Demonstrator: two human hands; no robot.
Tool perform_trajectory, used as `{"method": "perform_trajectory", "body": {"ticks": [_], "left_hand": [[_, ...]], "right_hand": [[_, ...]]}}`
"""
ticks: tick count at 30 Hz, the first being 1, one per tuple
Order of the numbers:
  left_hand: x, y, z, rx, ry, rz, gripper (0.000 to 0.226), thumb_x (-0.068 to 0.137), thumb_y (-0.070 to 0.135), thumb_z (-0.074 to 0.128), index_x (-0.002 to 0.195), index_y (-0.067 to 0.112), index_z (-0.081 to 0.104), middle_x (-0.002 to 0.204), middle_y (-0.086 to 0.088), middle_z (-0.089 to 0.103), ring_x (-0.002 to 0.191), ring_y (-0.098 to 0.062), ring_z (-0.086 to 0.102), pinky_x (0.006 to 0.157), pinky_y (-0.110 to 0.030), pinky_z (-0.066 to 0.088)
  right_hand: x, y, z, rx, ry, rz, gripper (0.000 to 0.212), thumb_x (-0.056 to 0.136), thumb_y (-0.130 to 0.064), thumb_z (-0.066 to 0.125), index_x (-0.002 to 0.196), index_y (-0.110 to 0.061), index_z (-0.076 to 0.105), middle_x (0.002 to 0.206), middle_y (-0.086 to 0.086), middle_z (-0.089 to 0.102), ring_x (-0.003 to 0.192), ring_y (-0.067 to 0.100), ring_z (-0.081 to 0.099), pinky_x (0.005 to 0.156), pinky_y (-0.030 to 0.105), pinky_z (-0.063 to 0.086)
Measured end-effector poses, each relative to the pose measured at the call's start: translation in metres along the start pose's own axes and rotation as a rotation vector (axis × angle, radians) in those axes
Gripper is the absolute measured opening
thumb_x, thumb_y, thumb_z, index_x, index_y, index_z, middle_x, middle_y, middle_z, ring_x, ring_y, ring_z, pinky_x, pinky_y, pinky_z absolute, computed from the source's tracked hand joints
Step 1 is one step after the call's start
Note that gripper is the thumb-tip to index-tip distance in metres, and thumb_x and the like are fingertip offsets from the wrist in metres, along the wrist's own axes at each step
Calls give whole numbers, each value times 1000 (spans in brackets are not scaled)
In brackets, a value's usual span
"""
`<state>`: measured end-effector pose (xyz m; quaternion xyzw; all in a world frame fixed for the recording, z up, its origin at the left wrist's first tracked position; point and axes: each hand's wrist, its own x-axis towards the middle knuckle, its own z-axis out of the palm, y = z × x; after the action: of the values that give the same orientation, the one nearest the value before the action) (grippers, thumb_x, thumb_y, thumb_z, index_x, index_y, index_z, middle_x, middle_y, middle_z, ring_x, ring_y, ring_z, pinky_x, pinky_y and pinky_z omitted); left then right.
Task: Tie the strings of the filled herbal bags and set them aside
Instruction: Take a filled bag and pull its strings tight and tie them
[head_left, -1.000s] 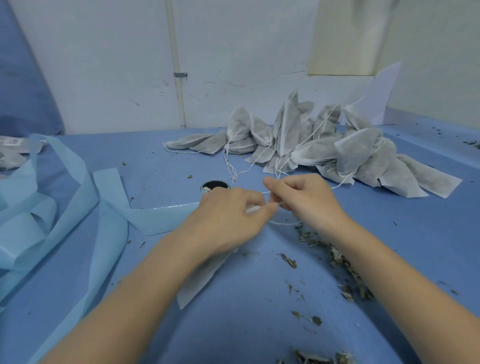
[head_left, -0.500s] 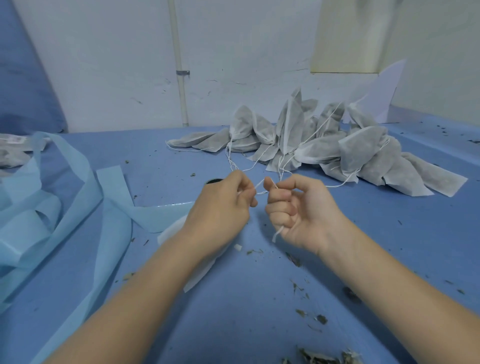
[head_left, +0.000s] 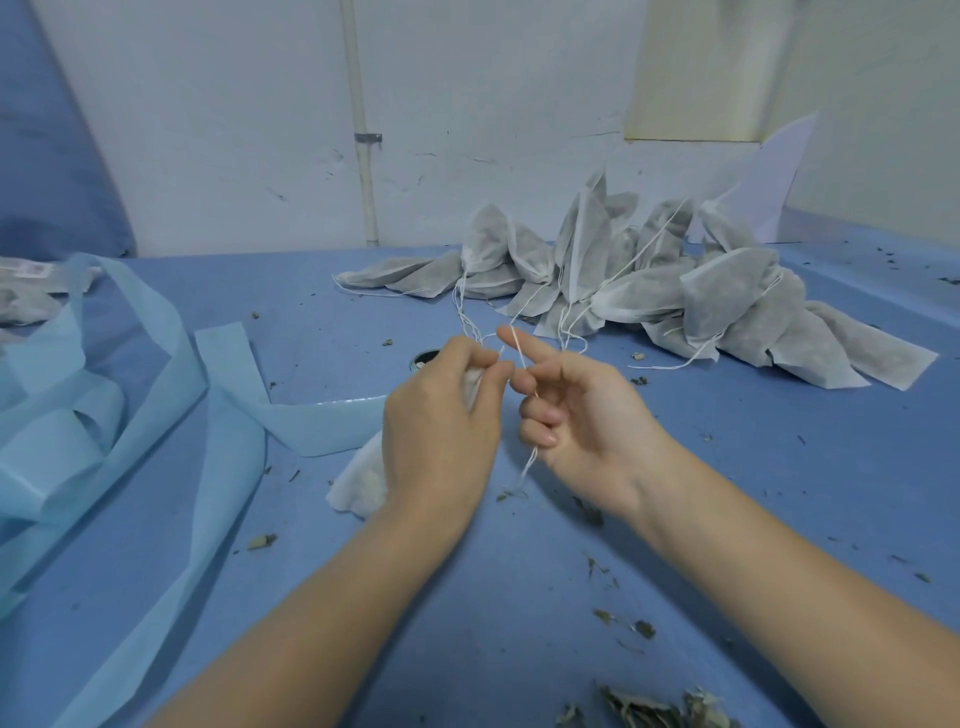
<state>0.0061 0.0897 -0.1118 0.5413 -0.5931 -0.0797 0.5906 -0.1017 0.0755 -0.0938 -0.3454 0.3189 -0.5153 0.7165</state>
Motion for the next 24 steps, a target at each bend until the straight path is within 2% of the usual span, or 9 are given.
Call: {"method": "perform_trajectory", "body": {"ticks": [3, 5, 9, 12, 15, 17, 19, 22, 24], "left_hand": [[-3, 0, 1, 3, 19, -10, 7, 86, 22, 66, 86, 16, 69, 82, 8, 70, 74, -9, 57, 69, -23, 39], [-3, 0, 1, -11, 22, -11, 5, 86, 21, 67, 84, 17, 69, 78, 14, 69, 76, -5, 56, 67, -16, 38], [0, 0, 0, -94, -47, -100, 9, 85, 28, 66, 80, 23, 70, 71, 27, 65, 75, 4, 56, 66, -6, 37], [2, -1, 0, -128, -73, -171, 13, 85, 32, 65, 80, 22, 71, 70, 22, 67, 73, 3, 57, 65, -7, 38], [2, -1, 0, -97, -84, -179, 16, 89, 30, 60, 81, 20, 71, 68, 16, 67, 73, 0, 57, 67, -9, 37], [2, 0, 1, -78, -91, -185, 19, 91, 30, 56, 82, 20, 70, 69, 12, 67, 76, -4, 58, 68, -14, 38], [3, 1, 1, -75, -83, -200, 19, 92, 30, 55, 80, 21, 68, 70, 14, 65, 78, -8, 59, 66, -14, 37], [3, 3, 1, -87, -82, -224, 18, 91, 27, 55, 76, 25, 65, 71, 18, 63, 79, -7, 58, 65, -10, 36], [4, 3, -2, -121, -82, -240, 22, 92, 25, 55, 71, 29, 61, 69, 19, 63, 78, -5, 58, 67, -11, 38]], "right_hand": [[0, -3, -2, -82, 6, -2, 38, 87, 0, 38, 106, -16, 66, 58, -4, 49, 44, 8, 23, 42, 19, 16], [-2, -5, -3, -176, 1, -38, 38, 86, 0, 39, 106, -17, 67, 58, -5, 52, 46, 8, 23, 45, 20, 16], [-7, -7, 0, -570, 41, -128, 45, 79, -2, 45, 100, -30, 73, 65, 1, 48, 52, 10, 26, 46, 18, 23], [-10, -5, 3, -757, 47, -186, 46, 83, -5, 46, 104, -38, 70, 57, -5, 52, 46, 3, 40, 50, 11, 31], [-12, -4, 4, -894, 49, -228, 44, 85, -11, 48, 114, -39, 65, 55, -10, 57, 50, -4, 46, 63, 13, 35], [-13, -5, 4, -984, 73, -293, 39, 87, -14, 51, 114, -37, 66, 57, -9, 59, 48, 0, 42, 56, 10, 36], [-14, -5, 3, -1020, 103, -373, 24, 88, -16, 55, 105, -30, 65, 55, -10, 62, 43, 0, 44, 47, 7, 32], [-12, -4, -1, -1005, 139, -412, 11, 86, -17, 61, 92, -23, 54, 54, -13, 64, 45, -4, 49, 47, 8, 33], [-10, -5, -4, -990, 143, -392, 8, 85, -21, 64, 86, -22, 56, 55, -12, 64, 45, -2, 46, 46, 9, 32]]}}
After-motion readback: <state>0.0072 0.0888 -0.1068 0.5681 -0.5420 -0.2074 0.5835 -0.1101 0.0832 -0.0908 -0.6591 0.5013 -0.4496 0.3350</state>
